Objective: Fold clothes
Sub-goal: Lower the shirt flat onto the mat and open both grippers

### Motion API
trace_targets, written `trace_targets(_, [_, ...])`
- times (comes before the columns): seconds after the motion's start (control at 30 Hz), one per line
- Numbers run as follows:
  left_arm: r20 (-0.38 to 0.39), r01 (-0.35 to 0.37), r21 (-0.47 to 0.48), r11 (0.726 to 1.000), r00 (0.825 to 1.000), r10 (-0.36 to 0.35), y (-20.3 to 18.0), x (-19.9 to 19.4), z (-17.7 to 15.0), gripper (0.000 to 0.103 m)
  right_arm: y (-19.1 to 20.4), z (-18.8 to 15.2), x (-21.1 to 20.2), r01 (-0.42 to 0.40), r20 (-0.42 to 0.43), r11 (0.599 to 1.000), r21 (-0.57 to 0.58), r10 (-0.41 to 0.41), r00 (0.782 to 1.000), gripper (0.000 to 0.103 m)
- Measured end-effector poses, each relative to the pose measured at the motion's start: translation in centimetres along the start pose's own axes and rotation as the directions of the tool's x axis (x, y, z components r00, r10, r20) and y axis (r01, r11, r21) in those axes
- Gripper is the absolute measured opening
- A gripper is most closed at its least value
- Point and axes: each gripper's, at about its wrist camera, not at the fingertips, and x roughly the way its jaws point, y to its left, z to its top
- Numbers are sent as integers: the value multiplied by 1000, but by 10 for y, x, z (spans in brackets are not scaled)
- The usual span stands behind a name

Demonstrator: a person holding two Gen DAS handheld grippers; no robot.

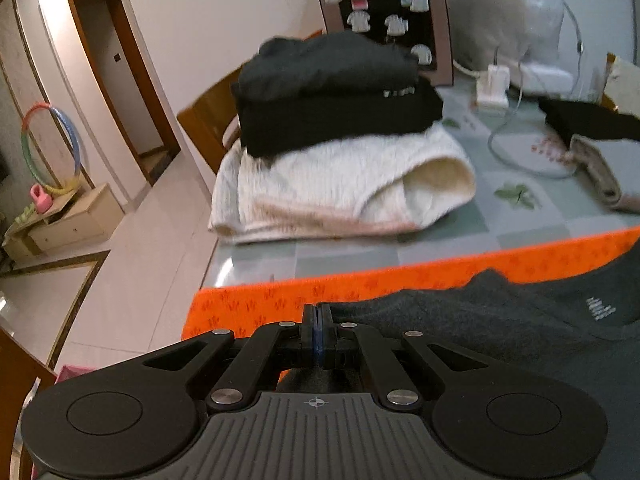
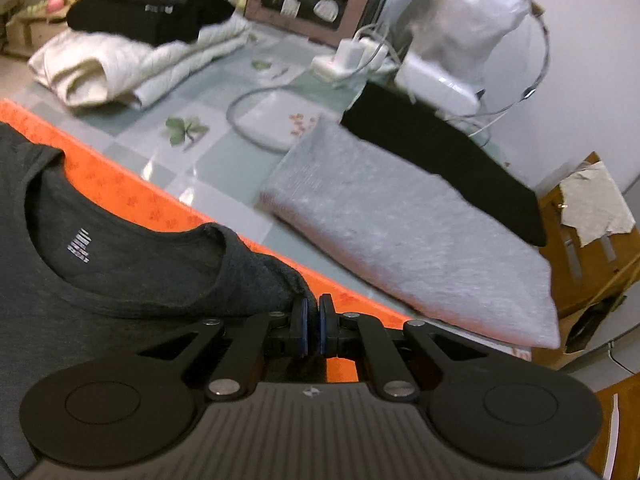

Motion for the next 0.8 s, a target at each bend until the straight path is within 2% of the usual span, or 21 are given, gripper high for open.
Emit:
trace_targets(0.17, [-25, 3, 5, 1000, 1000, -3, 0, 13, -9, 4, 4, 0, 19, -17, -35, 1000, -14, 17, 999, 9])
trace_targets(0.2, [-19, 9, -1, 1000, 1000, -9, 2, 12, -11, 7, 3, -1, 18, -21, -33, 1000, -13, 20, 999, 10])
trace_targets(0.33, [10, 8, -28, 1000, 1000, -8, 10, -4, -12, 11, -7, 4, 5, -34, -2, 999, 29, 34, 999, 20])
trace_targets(0.57, [35, 7, -58, 998, 999, -5, 28, -60, -11, 13, -30, 2, -63, -60, 69, 996, 73, 55, 996, 26])
trace_targets(0.8, [48, 28, -75, 997, 999, -25, 36, -125, -29, 15, -41, -27, -137, -119, 114, 982, 144, 103, 988, 27])
